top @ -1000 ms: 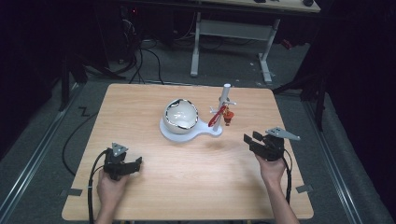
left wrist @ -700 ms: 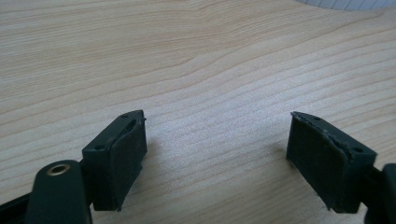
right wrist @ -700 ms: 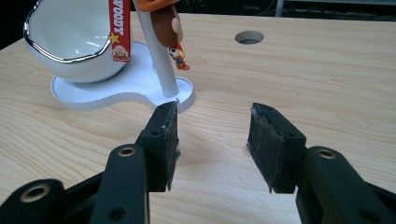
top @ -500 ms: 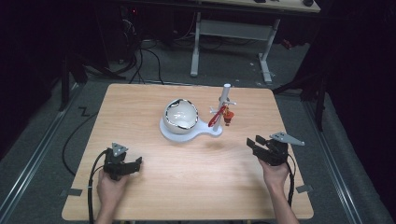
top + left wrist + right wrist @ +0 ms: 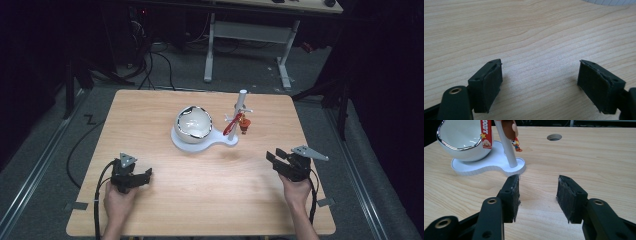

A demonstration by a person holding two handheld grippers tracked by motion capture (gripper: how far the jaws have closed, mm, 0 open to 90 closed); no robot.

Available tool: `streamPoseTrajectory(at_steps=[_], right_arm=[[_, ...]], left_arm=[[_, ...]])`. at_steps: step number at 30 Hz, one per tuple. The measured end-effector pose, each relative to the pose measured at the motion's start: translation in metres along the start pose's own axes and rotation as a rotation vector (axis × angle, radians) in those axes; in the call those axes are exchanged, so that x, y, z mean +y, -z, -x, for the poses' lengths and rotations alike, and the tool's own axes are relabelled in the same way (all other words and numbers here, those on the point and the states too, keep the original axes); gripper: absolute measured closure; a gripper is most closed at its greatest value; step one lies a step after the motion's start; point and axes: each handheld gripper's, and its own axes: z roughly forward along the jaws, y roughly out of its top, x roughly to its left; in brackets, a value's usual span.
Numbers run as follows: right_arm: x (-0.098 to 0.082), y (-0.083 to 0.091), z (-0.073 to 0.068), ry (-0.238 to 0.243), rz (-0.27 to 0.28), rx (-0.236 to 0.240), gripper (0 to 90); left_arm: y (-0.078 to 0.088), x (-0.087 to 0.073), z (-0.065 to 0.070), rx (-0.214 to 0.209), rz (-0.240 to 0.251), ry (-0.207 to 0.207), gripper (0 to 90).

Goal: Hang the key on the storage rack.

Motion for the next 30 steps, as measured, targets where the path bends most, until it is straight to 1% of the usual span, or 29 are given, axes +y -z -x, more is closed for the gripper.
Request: streamPoseTrajectory(at_steps=[6, 9, 17, 18, 23, 25, 27, 28, 29, 30], right_arm=[[-0.01, 0.001, 0.004, -0.012, -0.014, -0.011, 52.9], [-0.013, 0.0, 0.004, -0.009, -0.023, -0.017, 52.8], [-0.029, -0.006, 0.009, -0.016, -0.074, -0.048, 52.4], [-0.033, -0.008, 0.01, -0.009, -0.087, -0.061, 52.2], [-0.037, -0.01, 0.01, -0.004, -0.11, -0.084, 50.9], [-0.039, -0.011, 0.01, 0.011, -0.126, -0.093, 49.9], [-0.041, -0.013, 0.009, 0.011, -0.142, -0.104, 48.8], [-0.043, -0.015, 0.01, 0.014, -0.155, -0.11, 46.9], [-0.043, -0.015, 0.01, 0.014, -0.155, -0.11, 46.9], [-0.044, -0.017, 0.011, 0.011, -0.17, -0.116, 45.7]], left_arm=[[0.0, 0.0, 0.0, 0.0, 0.0, -0.001, 20.4], [0.0, 0.0, 0.0, 0.0, 0.0, 0.0, 20.4], [0.0, 0.0, 0.0, 0.001, 0.0, 0.0, 20.4], [0.0, 0.0, 0.0, 0.001, 0.0, 0.0, 20.4], [0.0, 0.0, 0.0, 0.001, -0.001, 0.0, 20.4], [0.0, 0.0, 0.0, 0.001, 0.0, 0.0, 20.4], [0.0, 0.0, 0.0, 0.001, 0.0, 0.0, 20.4], [0.0, 0.0, 0.0, 0.001, 0.0, 0.0, 20.3], [0.0, 0.0, 0.0, 0.001, 0.0, 0.0, 20.3], [0.0, 0.0, 0.0, 0.001, 0.0, 0.0, 20.4]])
